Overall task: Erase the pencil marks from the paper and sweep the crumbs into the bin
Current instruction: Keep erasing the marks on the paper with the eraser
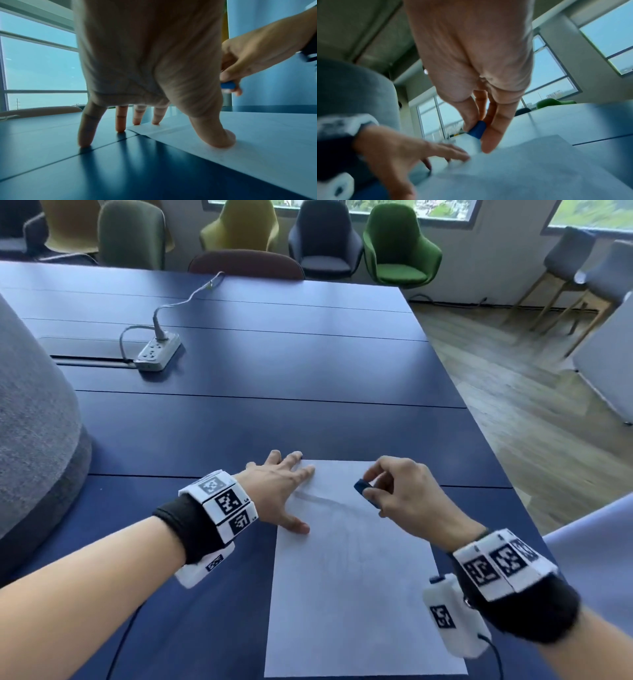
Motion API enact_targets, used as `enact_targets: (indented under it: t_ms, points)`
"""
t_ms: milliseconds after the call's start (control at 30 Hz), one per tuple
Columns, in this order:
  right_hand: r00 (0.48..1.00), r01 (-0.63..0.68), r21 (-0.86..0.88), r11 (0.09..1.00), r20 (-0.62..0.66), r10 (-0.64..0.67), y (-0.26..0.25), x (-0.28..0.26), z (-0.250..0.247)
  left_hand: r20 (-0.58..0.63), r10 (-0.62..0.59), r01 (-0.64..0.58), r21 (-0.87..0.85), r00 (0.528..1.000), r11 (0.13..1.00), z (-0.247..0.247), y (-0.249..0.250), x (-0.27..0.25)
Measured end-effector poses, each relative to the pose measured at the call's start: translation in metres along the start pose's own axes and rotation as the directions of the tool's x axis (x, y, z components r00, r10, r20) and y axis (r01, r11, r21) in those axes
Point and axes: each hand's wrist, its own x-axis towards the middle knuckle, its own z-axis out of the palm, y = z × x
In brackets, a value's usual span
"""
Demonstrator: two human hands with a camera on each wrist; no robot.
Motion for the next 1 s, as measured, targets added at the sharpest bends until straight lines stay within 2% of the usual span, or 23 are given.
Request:
enact_targets:
  t_ms: [133,233,367,467,567,700,767,867,933,1000]
  points:
    - [0.999,0.015,-0.098,0.995,0.036,-0.012,0.001,0.047,0.020,0.101,-0.078,0.092,-0.142,0.992,0.986,-0.001,-0.005,0.003]
    - [0.999,-0.019,-0.162,0.987,0.033,0.024,0.000,0.067,0.026,0.112,-0.079,0.099,-0.179,0.991,0.979,0.001,-0.009,0.004]
    - [0.999,-0.053,-0.134,0.990,-0.002,0.053,0.005,0.075,0.033,0.097,-0.085,0.101,-0.172,0.992,0.980,0.001,-0.009,0.007]
    - [0.999,0.001,-0.053,0.999,0.033,0.001,0.006,0.071,0.044,0.092,-0.085,0.098,-0.142,0.992,0.985,0.000,-0.009,0.008]
    - [0.999,0.013,-0.101,0.995,0.054,-0.008,0.008,0.076,0.038,0.089,-0.081,0.091,-0.118,0.993,0.989,0.002,-0.012,0.011]
    - [0.999,-0.052,-0.097,0.994,-0.004,0.052,0.022,0.082,0.021,0.022,-0.011,0.011,0.003,1.000,1.000,-0.004,-0.007,0.011]
    - [0.999,-0.039,-0.079,0.996,0.031,0.042,0.025,0.077,0.022,-0.028,0.074,-0.072,0.070,0.997,0.995,-0.012,-0.001,0.013]
    - [0.998,0.003,-0.053,0.999,0.065,0.000,0.026,0.072,0.025,-0.065,0.157,-0.153,0.063,0.985,0.986,-0.022,0.003,0.023]
    - [0.998,0.003,-0.073,0.997,0.069,0.002,0.029,0.073,0.023,-0.057,0.149,-0.145,0.072,0.987,0.987,-0.026,-0.001,0.030]
    - [0.997,-0.003,-0.100,0.995,0.080,0.011,0.031,0.075,0.021,0.002,0.110,-0.110,0.068,0.994,0.992,-0.027,-0.007,0.034]
